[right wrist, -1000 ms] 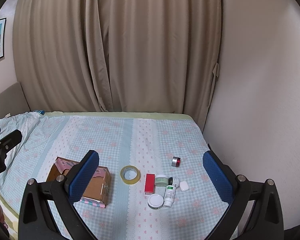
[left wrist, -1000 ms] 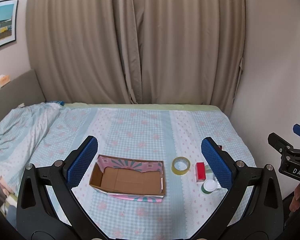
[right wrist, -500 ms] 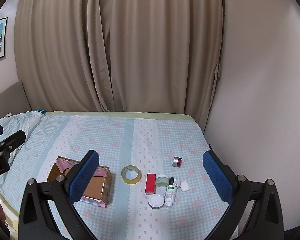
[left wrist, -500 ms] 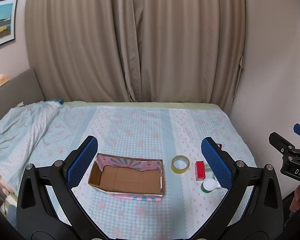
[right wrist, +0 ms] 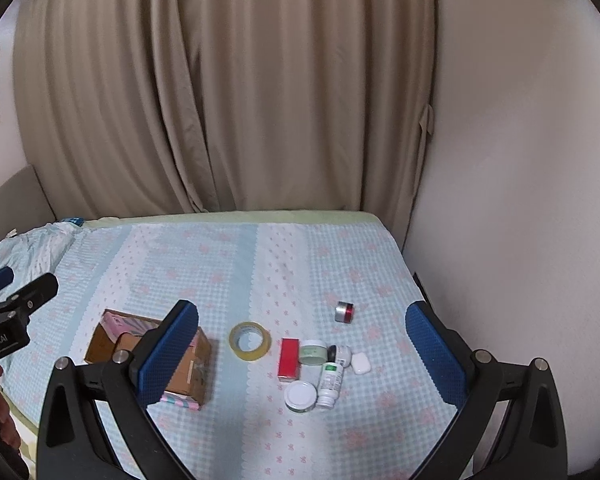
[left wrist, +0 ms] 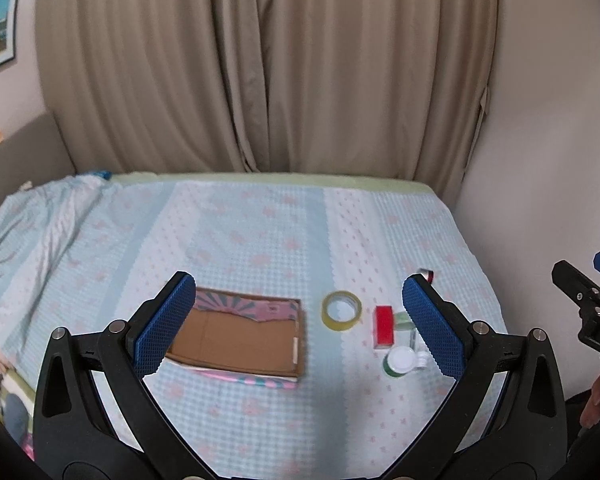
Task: Organize rigid objects
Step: 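Grasp the yellow tape roll with the left tool while the right tool grasps the white pill bottle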
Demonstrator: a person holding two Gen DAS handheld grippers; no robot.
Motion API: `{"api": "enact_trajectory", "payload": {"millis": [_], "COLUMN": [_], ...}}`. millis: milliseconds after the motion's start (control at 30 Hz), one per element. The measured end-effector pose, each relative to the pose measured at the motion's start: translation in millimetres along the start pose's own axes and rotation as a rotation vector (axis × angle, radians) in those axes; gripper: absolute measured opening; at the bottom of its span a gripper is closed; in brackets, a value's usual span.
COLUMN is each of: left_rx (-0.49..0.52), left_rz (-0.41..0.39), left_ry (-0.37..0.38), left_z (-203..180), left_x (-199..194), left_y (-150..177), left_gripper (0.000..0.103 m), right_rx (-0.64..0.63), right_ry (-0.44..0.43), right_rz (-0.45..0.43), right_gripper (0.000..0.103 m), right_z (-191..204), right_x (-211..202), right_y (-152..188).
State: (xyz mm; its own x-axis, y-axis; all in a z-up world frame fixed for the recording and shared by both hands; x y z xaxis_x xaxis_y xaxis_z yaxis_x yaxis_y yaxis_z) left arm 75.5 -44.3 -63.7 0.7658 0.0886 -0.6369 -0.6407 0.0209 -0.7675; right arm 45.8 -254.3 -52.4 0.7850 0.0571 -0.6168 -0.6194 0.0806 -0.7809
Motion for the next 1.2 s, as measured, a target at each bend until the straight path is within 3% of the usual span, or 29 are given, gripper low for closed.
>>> {"api": "enact_trajectory", "payload": {"millis": [333,600,800,1000,1200], "left_rx": [0.007,0.063,0.089,0.170,0.166], "left_rz": [0.209,0.396,0.536,0.593,0.651], "left_ry": [0.060,0.068,0.007,-0.089,-0.137], "left_z": [-89.8,-148.7,-180.2,-195.0,-193.7], "left_x": [109.5,223.4,313.3,377.3,417.4], "left_y": [27.4,78.1,128.1,169.9,197.4], "left_gripper": [0.103,0.102,0.102,0.103,0.103], "right_rx": [0.055,0.238,0.368,0.464,0.490], "right_ry": [0.021,0.024,0.016,0.017,0.010], "right_rz": [0.121,0.298,0.421,0.536,0.636], "right_gripper": [0.103,0.103,0.103,0.103,0.103], "right_z": [-82.5,-139.1,-162.2,-174.4,-171.8], "right_x": [73.1,157.7,218.0,275.4,316.7], "right_y": [22.8,67.4,114.6,163.3,197.2]}}
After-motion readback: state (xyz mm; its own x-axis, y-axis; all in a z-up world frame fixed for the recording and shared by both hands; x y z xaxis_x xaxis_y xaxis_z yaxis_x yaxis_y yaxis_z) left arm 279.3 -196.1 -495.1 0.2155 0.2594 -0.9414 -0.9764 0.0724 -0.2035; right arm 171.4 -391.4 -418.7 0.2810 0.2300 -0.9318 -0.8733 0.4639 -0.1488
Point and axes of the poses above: each gripper's, at about its wrist camera, not at the fingertips, and x roughly the way its jaws point, z to its left, y to its underside, the point moved 4 cm from there along x, roughly the way its jaws point, and after that the axes turned 11 degrees about -y, right-handed, at the moved point
